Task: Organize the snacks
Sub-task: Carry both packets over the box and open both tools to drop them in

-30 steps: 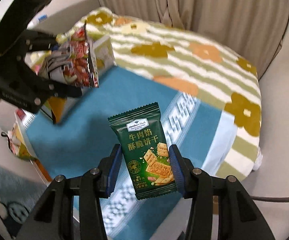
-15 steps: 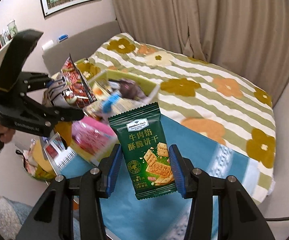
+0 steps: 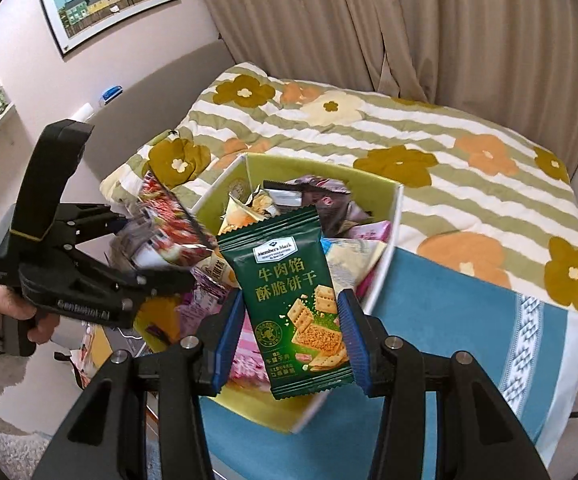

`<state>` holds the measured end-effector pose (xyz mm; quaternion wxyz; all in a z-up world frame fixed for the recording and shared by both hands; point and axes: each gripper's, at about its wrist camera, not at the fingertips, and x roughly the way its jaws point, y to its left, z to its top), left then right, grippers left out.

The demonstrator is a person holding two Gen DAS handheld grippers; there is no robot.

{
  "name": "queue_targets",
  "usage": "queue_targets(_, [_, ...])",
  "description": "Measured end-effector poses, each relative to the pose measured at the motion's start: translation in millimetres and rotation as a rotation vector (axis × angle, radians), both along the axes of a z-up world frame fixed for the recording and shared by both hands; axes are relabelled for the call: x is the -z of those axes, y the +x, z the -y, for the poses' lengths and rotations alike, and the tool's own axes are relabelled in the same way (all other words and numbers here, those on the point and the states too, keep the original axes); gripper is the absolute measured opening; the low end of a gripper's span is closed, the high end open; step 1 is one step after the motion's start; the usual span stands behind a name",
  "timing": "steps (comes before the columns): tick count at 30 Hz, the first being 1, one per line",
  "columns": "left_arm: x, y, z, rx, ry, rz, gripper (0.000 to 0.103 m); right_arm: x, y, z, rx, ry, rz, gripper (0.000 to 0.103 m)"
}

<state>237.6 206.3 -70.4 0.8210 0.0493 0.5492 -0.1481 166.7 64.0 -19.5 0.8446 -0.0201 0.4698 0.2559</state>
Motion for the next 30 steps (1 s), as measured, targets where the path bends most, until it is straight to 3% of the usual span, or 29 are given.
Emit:
queue_targets(9, [-0.9,-9.3,-21.2,-0.034,-0.093,-0.004,0.102,2.3,11.4,-14.1,0.072,-0.015,-0.010,0.044])
queue_targets(18, [-2.1,-18.9,-37.2,-0.082,-0.059,0.056,0.102,13.7,21.0,-18.1,0.136,0.015,-0.044,0.045])
queue_targets(19, [-0.3,-19.9,-38.3,-0.086,-0.056,0.055,0.102,17.1,21.6,-18.4,0.143,0.022,-0.053,0.047])
queue_targets(21, [4.0,-24.7,-40.9,-0.094,-0.063,0.051,0.102,21.4,19.0,-15.4,0.172,0.039,-0.050,0.072])
queue_targets(22, [5.9,-26.6,-41.7,-0.101,-0.063,0.047,0.102,22.2,16.5,-14.0,0.180,0.045,-0.042,0.097])
queue_targets(23, [7.4,-28.7,-42.2,-0.106,-0.062,0.045,0.102,22.4,13.5,-12.2,0.188,0.051,-0.031,0.102])
queue_targets(30, [0.9,-46.8,-36.3,-0.146,-0.065,0.072,0.102,17.4,1.2,-2.3,0.197,0.046,-0.005,0.102])
